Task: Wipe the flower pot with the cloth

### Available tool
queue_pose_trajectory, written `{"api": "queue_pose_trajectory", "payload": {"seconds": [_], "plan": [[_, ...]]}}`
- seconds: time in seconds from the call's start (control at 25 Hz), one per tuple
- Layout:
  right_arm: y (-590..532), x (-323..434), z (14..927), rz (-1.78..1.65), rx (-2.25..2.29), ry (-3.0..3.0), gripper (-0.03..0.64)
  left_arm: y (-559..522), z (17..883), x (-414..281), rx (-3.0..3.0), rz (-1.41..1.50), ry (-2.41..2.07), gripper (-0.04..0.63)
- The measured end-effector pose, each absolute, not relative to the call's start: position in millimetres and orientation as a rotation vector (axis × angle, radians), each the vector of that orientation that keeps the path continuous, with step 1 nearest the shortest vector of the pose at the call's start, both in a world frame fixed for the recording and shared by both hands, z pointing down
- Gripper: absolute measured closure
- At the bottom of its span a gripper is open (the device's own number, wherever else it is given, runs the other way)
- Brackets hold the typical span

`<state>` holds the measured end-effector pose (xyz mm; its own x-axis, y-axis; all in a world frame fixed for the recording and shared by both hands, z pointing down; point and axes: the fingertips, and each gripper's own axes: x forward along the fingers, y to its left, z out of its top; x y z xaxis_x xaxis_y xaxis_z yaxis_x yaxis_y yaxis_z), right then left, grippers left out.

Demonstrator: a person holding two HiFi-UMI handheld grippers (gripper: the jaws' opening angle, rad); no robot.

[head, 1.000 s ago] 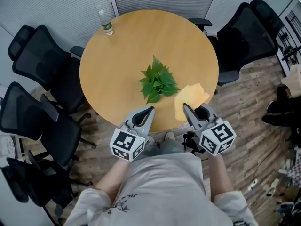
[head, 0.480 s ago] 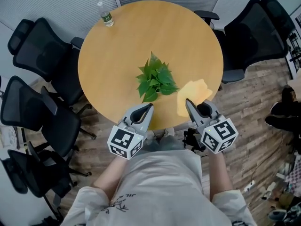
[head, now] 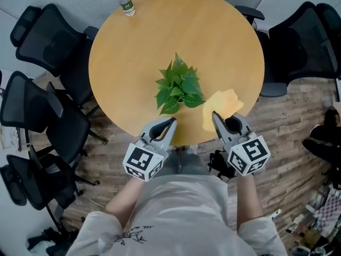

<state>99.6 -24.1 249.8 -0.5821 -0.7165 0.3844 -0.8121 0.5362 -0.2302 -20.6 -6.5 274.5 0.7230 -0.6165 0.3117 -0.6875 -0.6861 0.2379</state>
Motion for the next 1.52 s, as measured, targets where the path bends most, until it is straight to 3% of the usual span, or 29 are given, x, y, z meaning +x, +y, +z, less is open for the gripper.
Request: {"api": "queue_pose_trajectory", "payload": {"seconds": [0.68, 1.04, 1.52], "plan": [[-44.7, 113.2, 324.9, 0.574, 1.272, -2.395, 0.561, -27.9, 355.7, -63.7, 2.459, 0.397, -1.169, 0.578], [-53.8, 125.0, 351.9, 0.579, 1.29, -2.347, 0.561, -33.7, 392.4, -63.1, 2.455, 0.431, -1.126, 0.447], [-65.3, 119.2, 390.7, 0.484, 1.212, -2.299, 0.561, -58.2, 421.8, -51.1, 2.552, 0.449, -1.068, 0.362]]}}
